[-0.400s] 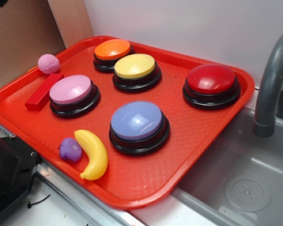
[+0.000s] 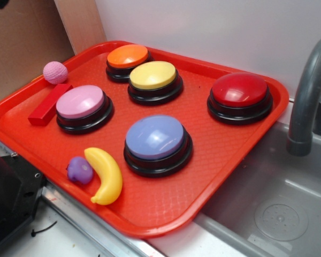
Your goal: Push the purple button.
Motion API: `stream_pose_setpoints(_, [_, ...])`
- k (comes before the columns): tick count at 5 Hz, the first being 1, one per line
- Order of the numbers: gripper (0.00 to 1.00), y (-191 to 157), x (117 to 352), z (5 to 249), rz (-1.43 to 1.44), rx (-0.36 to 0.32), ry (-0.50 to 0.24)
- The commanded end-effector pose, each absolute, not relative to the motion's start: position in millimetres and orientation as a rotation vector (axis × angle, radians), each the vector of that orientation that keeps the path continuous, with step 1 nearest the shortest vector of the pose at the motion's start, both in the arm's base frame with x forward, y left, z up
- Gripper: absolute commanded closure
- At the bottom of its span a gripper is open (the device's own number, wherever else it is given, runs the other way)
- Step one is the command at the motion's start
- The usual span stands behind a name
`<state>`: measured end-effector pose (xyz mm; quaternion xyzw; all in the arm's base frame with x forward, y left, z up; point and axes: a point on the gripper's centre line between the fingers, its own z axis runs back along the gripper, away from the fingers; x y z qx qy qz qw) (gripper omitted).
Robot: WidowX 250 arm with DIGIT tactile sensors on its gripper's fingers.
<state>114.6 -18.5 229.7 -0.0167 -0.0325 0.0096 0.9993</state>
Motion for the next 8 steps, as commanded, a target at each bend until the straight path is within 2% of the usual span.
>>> stream_pose_setpoints(1, [0.0, -121.6, 182.7, 163.3, -0.405, 0.021, 0.006])
stream_pose_setpoints(2, [0.0, -130.8, 187.7, 127.9, -0.461, 0.033, -0.019])
stream_pose_setpoints(3, [0.0, -125.6, 186.4, 105.3, -0.476, 0.037, -0.009])
stream_pose_setpoints(4, [0.0, -108.7, 184.5, 92.9, -0.459, 0.057, 0.006])
stream_pose_setpoints(5, [0.0, -94.8, 188.2, 73.9, -0.474, 0.096, 0.096])
stream_pose_setpoints(6, [0.0, -108.0, 195.9, 50.4, -0.52, 0.012, 0.065])
stream_pose_setpoints(7, [0.0, -120.8, 199.5, 52.9, -0.54, -0.005, 0.047])
stream_pose_setpoints(8, [0.0, -120.5, 198.9, 62.3, -0.542, 0.018, 0.043])
